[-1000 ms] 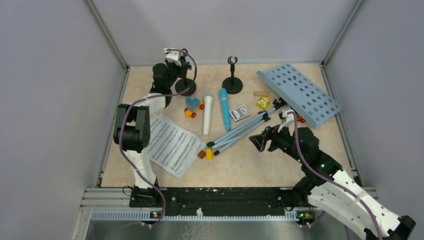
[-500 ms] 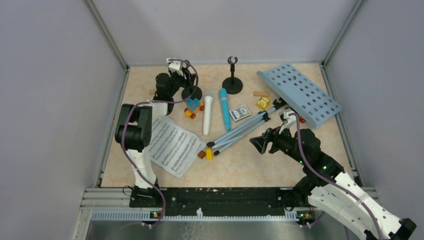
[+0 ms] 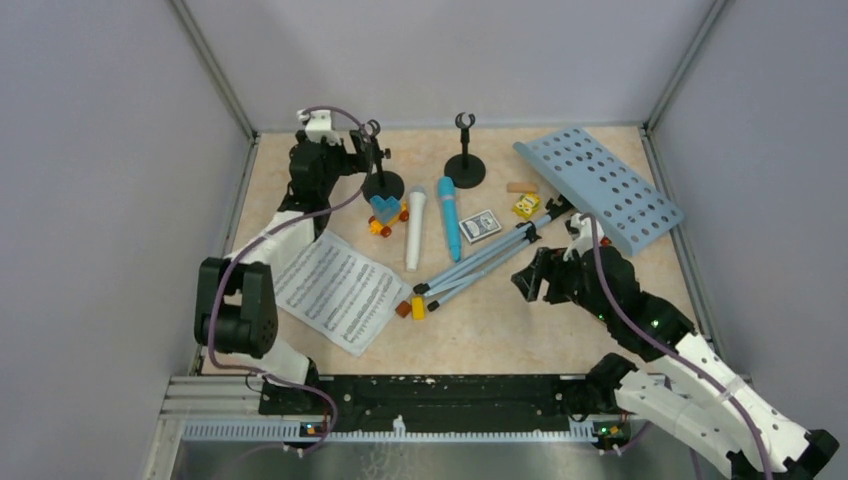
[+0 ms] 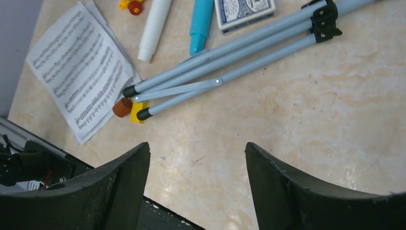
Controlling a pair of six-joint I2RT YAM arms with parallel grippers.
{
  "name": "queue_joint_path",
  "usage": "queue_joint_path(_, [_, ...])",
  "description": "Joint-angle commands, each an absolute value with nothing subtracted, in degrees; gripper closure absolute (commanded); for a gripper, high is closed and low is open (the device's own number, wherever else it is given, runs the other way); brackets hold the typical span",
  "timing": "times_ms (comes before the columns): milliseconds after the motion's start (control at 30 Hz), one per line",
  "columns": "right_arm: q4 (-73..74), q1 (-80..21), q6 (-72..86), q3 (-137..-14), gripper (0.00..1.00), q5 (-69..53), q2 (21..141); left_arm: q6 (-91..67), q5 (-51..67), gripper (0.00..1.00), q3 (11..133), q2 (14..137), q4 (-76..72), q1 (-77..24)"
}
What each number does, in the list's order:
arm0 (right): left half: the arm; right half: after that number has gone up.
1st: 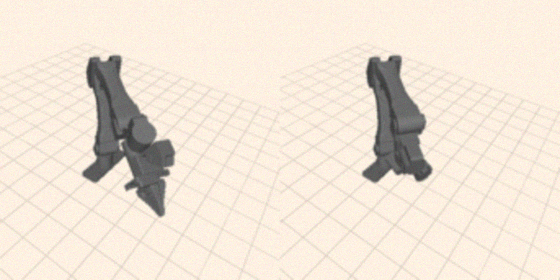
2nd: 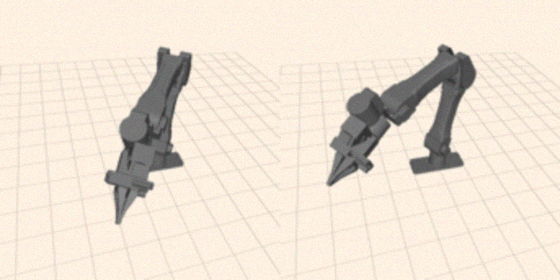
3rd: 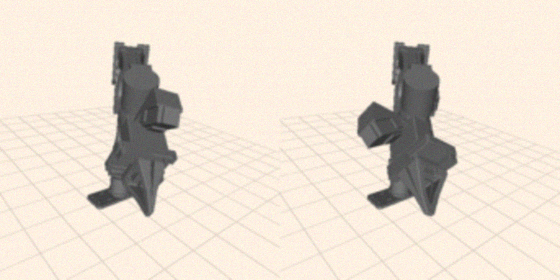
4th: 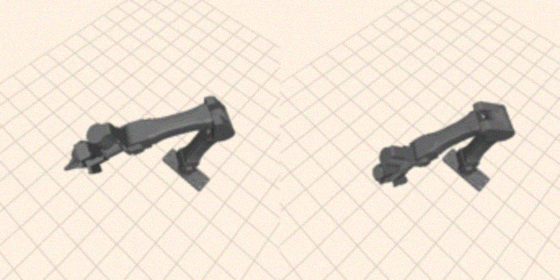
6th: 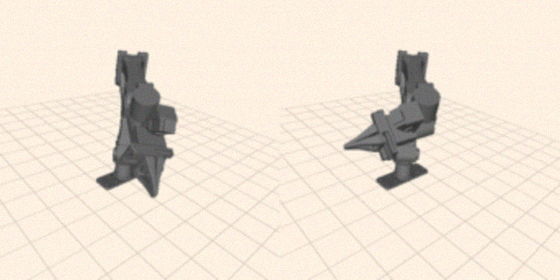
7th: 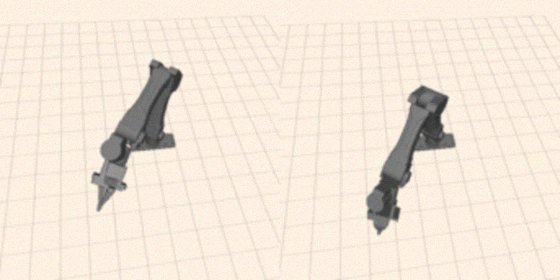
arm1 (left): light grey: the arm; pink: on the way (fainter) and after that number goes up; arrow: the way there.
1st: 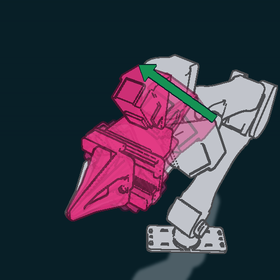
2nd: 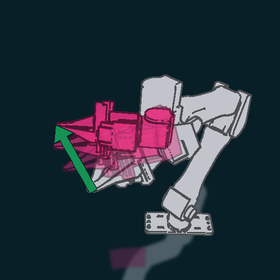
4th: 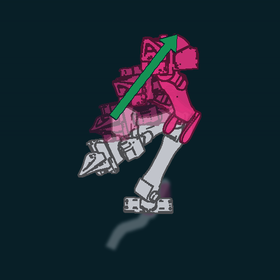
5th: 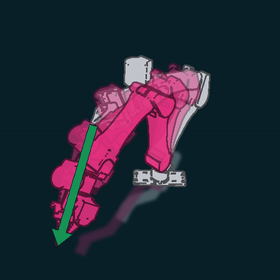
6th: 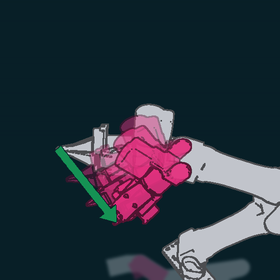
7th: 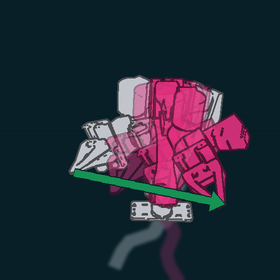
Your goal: Pack up the instrument practice props
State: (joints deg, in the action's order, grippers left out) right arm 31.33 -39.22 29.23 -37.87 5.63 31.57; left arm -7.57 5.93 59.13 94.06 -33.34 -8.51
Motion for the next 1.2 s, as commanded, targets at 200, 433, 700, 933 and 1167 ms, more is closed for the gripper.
queue_joint_path(200, [33.28,-35.37,34.14,-45.4,0.22,-8.26,45.73,-18.82,-7.31,0.01,50.77,64.98,5.5,-8.53])
queue_joint_path(433, [29.59,-12.1,31.71,-45.74,0.21,-27.49,46.38,-20.2,5.0,0.01,47.76,45.69,23.01,-8.53])
queue_joint_path(700, [28.57,-9.42,16.94,-44.71,0.14,-15.21,26.69,-17.84,6.41,0.01,41.95,27.95,27.89,-8.53])
queue_joint_path(933, [23.83,-9.4,8.45,-36.86,0.12,-9.19,8.05,-17.71,5.75,0.01,40.09,23.74,27.95,-8.61])
queue_joint_path(1167, [25.97,-9.4,0.28,-34.19,0.15,-15.35,1.76,-18.5,0.54,0.01,39.69,22.32,29.15,-8.61])
